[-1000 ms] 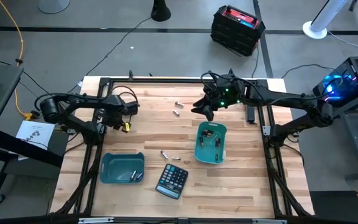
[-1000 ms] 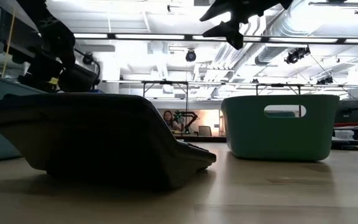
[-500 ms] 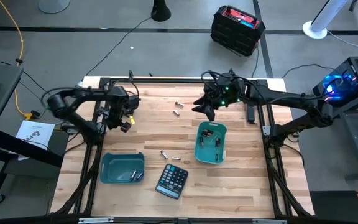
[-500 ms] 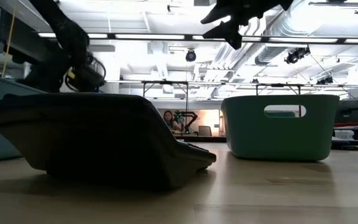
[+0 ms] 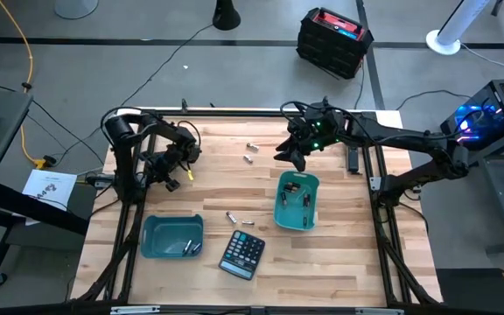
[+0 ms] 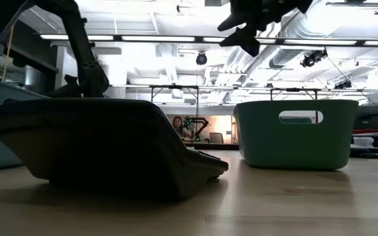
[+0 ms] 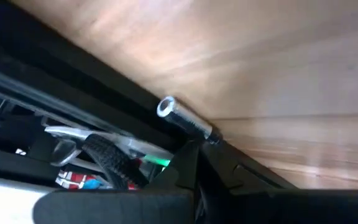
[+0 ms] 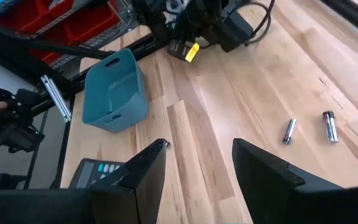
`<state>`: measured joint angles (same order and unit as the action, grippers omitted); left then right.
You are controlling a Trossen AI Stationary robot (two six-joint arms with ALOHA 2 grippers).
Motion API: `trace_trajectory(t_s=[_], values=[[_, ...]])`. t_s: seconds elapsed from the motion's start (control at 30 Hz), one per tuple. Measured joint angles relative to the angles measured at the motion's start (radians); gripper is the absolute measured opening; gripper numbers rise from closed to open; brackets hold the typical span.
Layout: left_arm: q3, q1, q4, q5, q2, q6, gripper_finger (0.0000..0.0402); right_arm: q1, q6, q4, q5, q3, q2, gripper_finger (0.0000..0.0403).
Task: Sort batteries
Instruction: Put the silver battery into the dark blue bin
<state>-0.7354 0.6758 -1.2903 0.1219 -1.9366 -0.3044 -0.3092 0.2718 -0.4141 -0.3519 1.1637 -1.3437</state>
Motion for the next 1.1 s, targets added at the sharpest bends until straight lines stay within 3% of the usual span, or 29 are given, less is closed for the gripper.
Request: trace_trajectory(t_s=[0.2, 0.43, 0.67, 0.83, 0.97, 1.1], values=[[-0.027, -0.021, 0.03, 0.012, -0.001, 0.022, 0.0, 0.0, 0.007, -0.019, 0.0, 0.0, 0.0, 0.0181], [-0.248, -0.111, -0.066, 0.032, 0.01, 0.098, 0.0, -0.005, -0.008, -0.004, 0.003, 0.0, 0.0, 0.0181], [-0.409, -0.174, -0.14, 0.047, 0.132, 0.099, 0.0, -0.005, 0.019, 0.0, 0.003, 0.0, 0.0, 0.0181], [-0.387, -0.169, -0.06, 0.112, 0.27, 0.09, 0.0, -0.005, 0.038, 0.0, 0.004, 0.0, 0.0, 0.0181], [-0.309, -0.166, 0.037, 0.11, 0.369, 0.106, 0.0004, -0.005, 0.042, 0.002, 0.004, 0.0, 0.0, 0.0181], [-0.22, -0.159, 0.066, 0.075, 0.406, 0.103, 0.0032, -0.005, 0.042, 0.02, 0.004, 0.0, 0.0, 0.0181]])
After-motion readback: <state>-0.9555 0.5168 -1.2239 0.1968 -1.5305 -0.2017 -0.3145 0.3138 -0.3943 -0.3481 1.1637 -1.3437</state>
